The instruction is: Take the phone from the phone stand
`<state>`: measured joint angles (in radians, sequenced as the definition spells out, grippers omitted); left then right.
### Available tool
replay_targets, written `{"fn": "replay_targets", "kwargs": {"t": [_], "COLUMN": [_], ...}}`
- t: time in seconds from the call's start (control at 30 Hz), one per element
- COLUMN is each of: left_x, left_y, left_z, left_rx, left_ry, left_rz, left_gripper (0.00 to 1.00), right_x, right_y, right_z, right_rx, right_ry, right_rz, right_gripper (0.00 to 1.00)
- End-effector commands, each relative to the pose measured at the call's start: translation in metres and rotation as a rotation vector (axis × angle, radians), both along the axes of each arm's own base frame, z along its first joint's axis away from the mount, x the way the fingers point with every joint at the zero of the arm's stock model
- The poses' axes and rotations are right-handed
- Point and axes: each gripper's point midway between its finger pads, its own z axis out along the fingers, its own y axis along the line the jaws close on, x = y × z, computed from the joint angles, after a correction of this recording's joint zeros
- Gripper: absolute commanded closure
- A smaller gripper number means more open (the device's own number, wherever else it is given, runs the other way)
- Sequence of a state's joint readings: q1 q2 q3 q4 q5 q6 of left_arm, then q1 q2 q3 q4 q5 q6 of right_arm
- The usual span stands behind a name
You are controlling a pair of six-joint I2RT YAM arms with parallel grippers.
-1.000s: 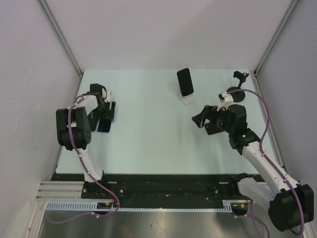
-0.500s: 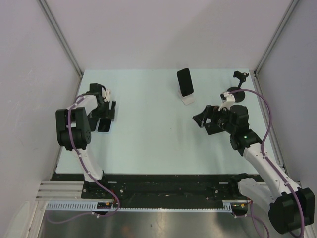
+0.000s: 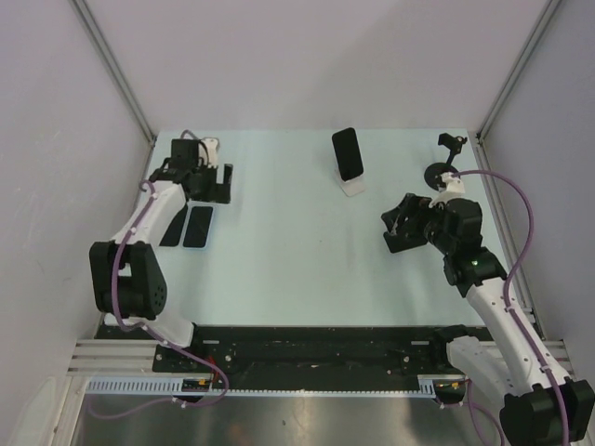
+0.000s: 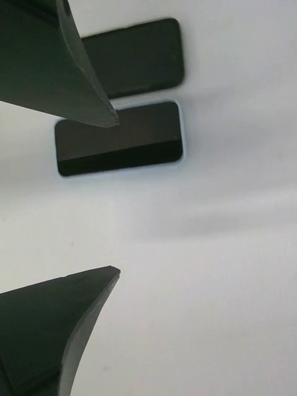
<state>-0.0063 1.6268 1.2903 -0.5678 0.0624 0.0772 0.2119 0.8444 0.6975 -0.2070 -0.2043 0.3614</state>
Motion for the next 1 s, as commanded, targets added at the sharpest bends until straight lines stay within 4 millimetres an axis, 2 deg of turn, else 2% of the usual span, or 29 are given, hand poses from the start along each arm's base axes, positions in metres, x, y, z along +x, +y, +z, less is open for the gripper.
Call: {"fn": "replay_targets", "kwargs": {"t": [0.0, 0.03, 0.1, 0.17, 0.2, 0.27, 0.3, 0.4, 0.5, 0.6, 0.67, 0.77, 0.8, 0.97], "left_x": [-0.013, -0.018, -0.029, -0.036, -0.046, -0.056, -0.064, -0.086, -0.101, -0.108, -0.108, -0.111, -0.113, -0.114], "left_y": [-0.06, -0.079, -0.103, -0.118, -0.132, -0.142, -0.148, -0.147, -0.14, -0.132, -0.126, -0.125, -0.126, -0.124], "left_z": [0.031, 0.034, 0.046, 0.057, 0.068, 0.077, 0.09, 0.097, 0.103, 0.112, 0.104, 0.1, 0.101, 0.105], "left_rx": [-0.02, -0.02, -0.012, -0.021, -0.037, -0.056, -0.07, -0.093, -0.102, -0.103, -0.087, -0.09, -0.097, -0.092], "left_ry": [-0.085, -0.093, -0.126, -0.156, -0.183, -0.207, -0.241, -0.271, -0.308, -0.369, -0.389, -0.397, -0.4, -0.421], "left_rz": [-0.15, -0.201, -0.264, -0.3, -0.338, -0.365, -0.386, -0.403, -0.396, -0.371, -0.348, -0.344, -0.349, -0.342], "left_gripper": [0.0, 0.0, 0.0, 0.0, 0.0, 0.0, 0.0, 0.0, 0.0, 0.0, 0.0, 0.0, 0.0, 0.0], "right_x": [0.002, -0.002, -0.002, -0.006, -0.006, -0.009, -0.009, -0.008, -0.002, 0.004, 0.009, 0.016, 0.019, 0.031], "right_y": [-0.042, -0.049, -0.067, -0.082, -0.086, -0.095, -0.097, -0.1, -0.091, -0.08, -0.075, -0.066, -0.065, -0.059], "right_z": [0.022, 0.016, 0.014, 0.006, 0.003, -0.005, -0.007, -0.017, -0.027, -0.04, -0.052, -0.062, -0.071, -0.085], "right_rx": [-0.079, -0.089, -0.12, -0.144, -0.151, -0.155, -0.153, -0.149, -0.138, -0.126, -0.139, -0.113, -0.119, -0.079], "right_ry": [0.0, 0.034, 0.058, 0.104, 0.12, 0.154, 0.164, 0.2, 0.231, 0.258, 0.279, 0.296, 0.319, 0.33], "right_rz": [-0.223, -0.264, -0.365, -0.452, -0.478, -0.547, -0.569, -0.631, -0.657, -0.692, -0.714, -0.741, -0.748, -0.799], "right_gripper": [0.01, 0.01, 0.0, 0.0, 0.0, 0.0, 0.0, 0.0, 0.02, 0.12, 0.16, 0.2, 0.21, 0.29]}}
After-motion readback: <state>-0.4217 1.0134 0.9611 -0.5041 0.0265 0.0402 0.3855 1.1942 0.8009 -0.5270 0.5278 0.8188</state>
